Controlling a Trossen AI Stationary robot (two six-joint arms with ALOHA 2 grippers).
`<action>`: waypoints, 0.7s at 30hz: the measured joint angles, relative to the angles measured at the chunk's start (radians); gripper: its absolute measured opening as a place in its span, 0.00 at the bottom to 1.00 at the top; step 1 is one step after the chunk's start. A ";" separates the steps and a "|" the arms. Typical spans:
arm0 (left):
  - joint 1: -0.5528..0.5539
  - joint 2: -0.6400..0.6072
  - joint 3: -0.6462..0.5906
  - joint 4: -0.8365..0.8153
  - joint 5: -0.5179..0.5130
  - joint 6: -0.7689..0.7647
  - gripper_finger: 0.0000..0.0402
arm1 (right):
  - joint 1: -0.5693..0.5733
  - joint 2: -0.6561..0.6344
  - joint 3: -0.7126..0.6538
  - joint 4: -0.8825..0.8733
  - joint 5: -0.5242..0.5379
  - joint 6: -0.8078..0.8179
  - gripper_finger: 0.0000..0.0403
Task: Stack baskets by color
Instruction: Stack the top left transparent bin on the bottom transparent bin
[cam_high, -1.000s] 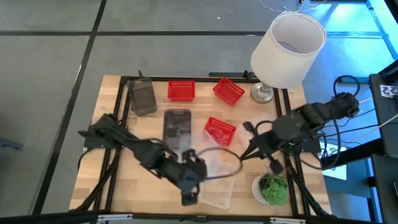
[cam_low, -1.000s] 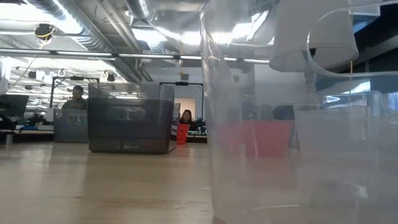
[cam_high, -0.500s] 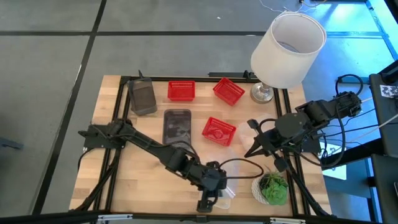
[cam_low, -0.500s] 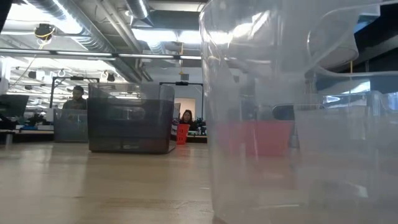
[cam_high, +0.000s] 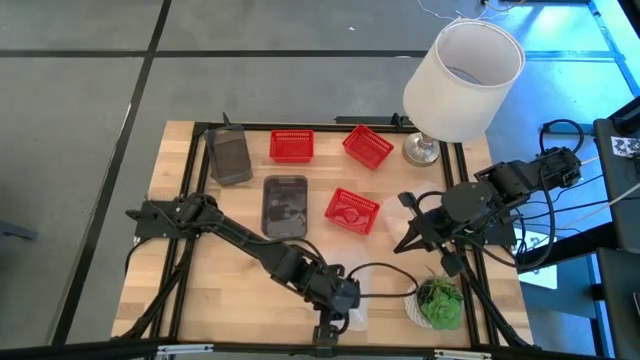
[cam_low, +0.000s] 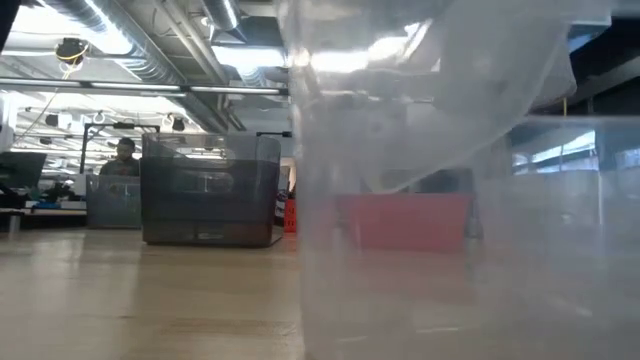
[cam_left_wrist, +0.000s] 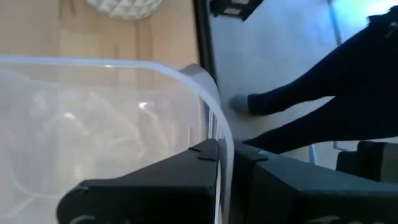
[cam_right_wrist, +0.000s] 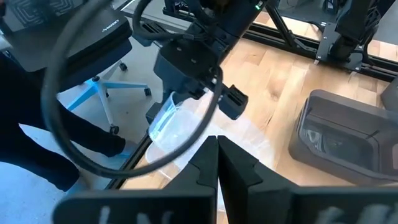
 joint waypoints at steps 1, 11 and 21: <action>0.000 0.000 0.000 -0.027 -0.001 -0.005 0.00 | 0.000 0.000 0.000 0.000 0.000 0.000 0.02; 0.003 0.013 0.000 -0.154 -0.046 -0.090 0.00 | 0.000 0.000 0.000 -0.002 0.000 -0.001 0.02; 0.005 0.002 0.000 -0.160 -0.087 -0.200 0.00 | 0.000 0.000 0.000 -0.003 0.022 -0.002 0.02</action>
